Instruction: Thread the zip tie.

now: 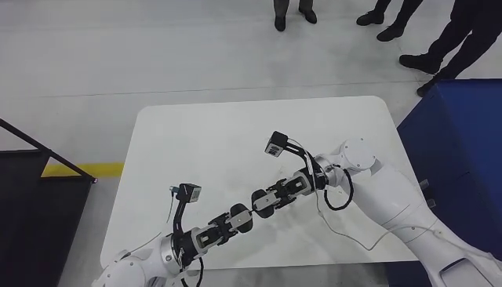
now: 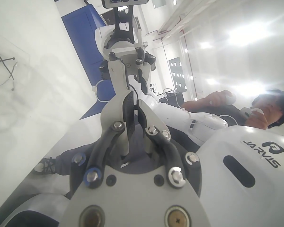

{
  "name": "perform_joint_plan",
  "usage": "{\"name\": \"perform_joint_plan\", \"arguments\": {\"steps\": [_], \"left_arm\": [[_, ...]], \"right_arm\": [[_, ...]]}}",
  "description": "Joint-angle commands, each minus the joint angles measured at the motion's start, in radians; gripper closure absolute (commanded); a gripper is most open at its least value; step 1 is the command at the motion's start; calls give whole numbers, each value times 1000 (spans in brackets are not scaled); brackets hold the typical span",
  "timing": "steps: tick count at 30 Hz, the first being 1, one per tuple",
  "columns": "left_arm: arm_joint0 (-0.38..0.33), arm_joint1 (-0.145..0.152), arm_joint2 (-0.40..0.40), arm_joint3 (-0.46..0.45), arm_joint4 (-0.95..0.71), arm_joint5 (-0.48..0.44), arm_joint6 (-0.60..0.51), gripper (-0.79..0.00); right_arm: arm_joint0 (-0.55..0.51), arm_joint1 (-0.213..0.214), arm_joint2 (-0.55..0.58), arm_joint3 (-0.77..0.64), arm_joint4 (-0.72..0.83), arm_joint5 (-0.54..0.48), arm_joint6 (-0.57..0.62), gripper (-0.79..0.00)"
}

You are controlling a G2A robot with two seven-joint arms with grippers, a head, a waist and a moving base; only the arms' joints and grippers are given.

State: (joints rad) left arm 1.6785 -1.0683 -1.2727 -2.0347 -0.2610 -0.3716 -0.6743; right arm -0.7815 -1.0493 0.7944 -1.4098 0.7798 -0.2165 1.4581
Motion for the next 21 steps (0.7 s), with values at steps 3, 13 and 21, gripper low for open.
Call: {"name": "perform_joint_plan", "arguments": {"steps": [3,13,21], "left_arm": [[3,-1,2,-3,13,-7,21,0],[8,-1,8,-13,18,-10,27,0],[8,0,13,-13,20,-12,28,0]], "right_arm": [[-5,-2,7,0,-5,2,5,-114],[-17,-7,23,-5,-19,14,14,-83],[-26,-12,28,-9,-34,21,17,0]]}}
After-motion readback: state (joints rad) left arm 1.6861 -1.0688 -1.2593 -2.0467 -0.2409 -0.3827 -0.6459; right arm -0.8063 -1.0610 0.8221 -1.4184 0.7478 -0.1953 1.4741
